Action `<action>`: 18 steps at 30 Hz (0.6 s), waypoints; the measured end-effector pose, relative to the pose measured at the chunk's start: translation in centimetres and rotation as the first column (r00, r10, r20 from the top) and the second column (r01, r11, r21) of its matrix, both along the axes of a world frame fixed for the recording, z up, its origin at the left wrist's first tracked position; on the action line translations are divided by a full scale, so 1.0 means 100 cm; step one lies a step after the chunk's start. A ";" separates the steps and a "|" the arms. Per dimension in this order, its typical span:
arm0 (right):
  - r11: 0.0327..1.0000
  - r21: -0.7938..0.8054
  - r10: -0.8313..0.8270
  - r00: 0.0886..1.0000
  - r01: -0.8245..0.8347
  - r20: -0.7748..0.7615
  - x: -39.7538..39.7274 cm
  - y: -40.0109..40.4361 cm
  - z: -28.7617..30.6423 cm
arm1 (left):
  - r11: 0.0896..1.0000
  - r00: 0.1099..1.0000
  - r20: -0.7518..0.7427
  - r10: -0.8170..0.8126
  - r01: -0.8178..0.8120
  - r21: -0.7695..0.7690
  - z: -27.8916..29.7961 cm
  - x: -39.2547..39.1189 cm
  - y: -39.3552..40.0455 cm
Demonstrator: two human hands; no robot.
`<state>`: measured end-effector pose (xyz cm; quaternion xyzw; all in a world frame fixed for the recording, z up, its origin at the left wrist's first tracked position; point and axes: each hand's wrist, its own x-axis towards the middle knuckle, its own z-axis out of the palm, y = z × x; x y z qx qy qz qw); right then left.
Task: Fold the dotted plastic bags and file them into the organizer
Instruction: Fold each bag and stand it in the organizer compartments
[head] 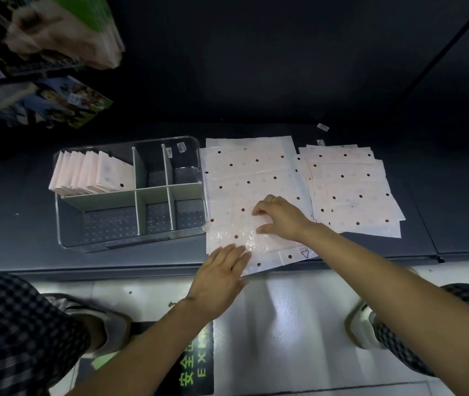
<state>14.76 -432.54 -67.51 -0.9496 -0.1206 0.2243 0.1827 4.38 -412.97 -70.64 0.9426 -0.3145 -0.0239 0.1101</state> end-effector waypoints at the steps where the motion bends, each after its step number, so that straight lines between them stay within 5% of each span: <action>1: 1.000 -0.014 0.013 1.000 -0.013 0.005 0.000 0.002 -0.002 | 1.000 1.000 -0.019 0.010 -0.009 0.029 -0.002 0.000 0.000; 9: 0.963 -0.218 0.132 0.984 -0.155 -0.120 0.016 0.014 -0.002 | 0.999 0.988 -0.156 0.012 -0.006 0.035 -0.015 -0.003 0.002; 13: 0.983 -0.151 0.085 0.985 -0.107 -0.150 0.013 0.012 0.011 | 0.970 0.993 -0.091 0.073 -0.092 -0.225 0.008 0.003 0.003; 16: 0.996 0.050 -0.065 0.984 0.074 -0.163 0.001 0.002 0.038 | 0.839 0.958 -0.111 0.265 -0.286 -0.463 0.035 0.011 -0.002; 18: 0.920 0.266 -0.235 0.947 0.290 -0.220 -0.012 -0.003 0.059 | 0.660 0.868 -0.304 0.393 -0.496 -0.564 0.054 0.018 -0.009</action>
